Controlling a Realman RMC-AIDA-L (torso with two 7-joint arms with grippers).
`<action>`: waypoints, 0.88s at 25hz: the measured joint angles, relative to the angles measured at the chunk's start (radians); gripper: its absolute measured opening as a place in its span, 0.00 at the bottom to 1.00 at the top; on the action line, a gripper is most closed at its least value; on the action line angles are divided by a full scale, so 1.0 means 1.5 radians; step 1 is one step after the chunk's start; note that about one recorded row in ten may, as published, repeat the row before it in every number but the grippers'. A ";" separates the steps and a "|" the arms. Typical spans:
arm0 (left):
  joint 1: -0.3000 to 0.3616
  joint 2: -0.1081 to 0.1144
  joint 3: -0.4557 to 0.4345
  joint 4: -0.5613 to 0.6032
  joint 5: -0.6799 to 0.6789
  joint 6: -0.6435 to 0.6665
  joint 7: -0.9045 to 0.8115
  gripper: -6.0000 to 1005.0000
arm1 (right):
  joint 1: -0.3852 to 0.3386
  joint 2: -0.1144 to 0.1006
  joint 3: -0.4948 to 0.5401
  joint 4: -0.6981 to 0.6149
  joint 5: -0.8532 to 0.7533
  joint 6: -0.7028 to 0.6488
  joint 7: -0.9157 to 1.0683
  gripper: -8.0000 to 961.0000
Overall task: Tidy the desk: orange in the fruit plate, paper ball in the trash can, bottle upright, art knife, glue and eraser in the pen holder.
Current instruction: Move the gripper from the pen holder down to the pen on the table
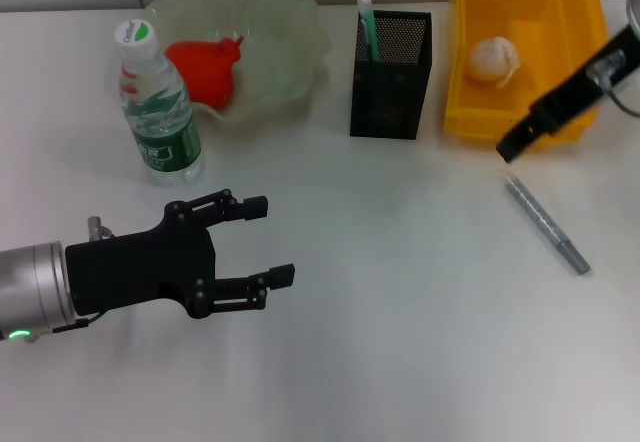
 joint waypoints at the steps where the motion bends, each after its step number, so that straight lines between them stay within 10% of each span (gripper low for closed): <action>1: 0.000 0.000 0.000 0.000 0.000 0.000 0.000 0.84 | -0.001 0.001 -0.001 0.013 -0.007 0.004 0.000 0.73; 22: 0.000 -0.002 -0.001 -0.001 -0.001 0.000 -0.007 0.84 | 0.007 0.005 -0.048 0.212 -0.060 0.162 -0.018 0.66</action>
